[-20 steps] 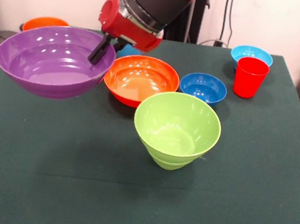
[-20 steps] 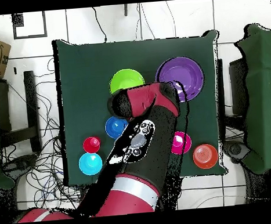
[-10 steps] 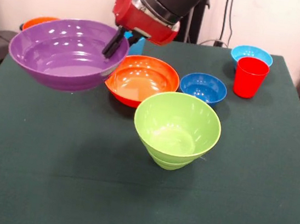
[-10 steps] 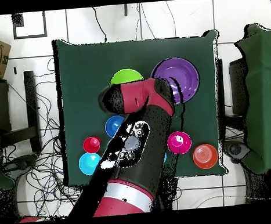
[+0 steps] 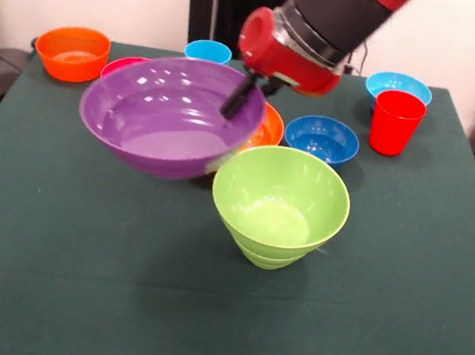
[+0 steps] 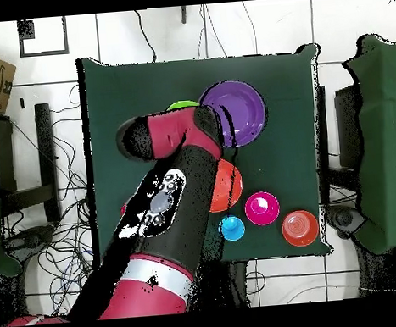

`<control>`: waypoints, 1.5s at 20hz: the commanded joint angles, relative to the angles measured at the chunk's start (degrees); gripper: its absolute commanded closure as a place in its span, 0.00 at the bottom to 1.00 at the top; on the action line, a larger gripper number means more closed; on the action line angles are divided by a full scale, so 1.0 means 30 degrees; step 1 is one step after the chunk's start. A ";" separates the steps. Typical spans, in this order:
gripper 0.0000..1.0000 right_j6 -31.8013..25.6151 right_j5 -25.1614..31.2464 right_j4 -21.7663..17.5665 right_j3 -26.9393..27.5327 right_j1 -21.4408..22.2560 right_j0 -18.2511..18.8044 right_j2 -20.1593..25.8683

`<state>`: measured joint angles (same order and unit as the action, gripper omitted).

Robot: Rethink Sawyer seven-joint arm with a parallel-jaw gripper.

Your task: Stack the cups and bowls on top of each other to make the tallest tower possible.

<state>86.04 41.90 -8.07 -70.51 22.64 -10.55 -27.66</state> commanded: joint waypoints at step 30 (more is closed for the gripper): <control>1.00 0.6688 0.3864 0.1151 0.3525 -0.2754 -0.2596 0.1023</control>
<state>96.81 48.08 -5.65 -62.97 14.95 -17.92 -27.96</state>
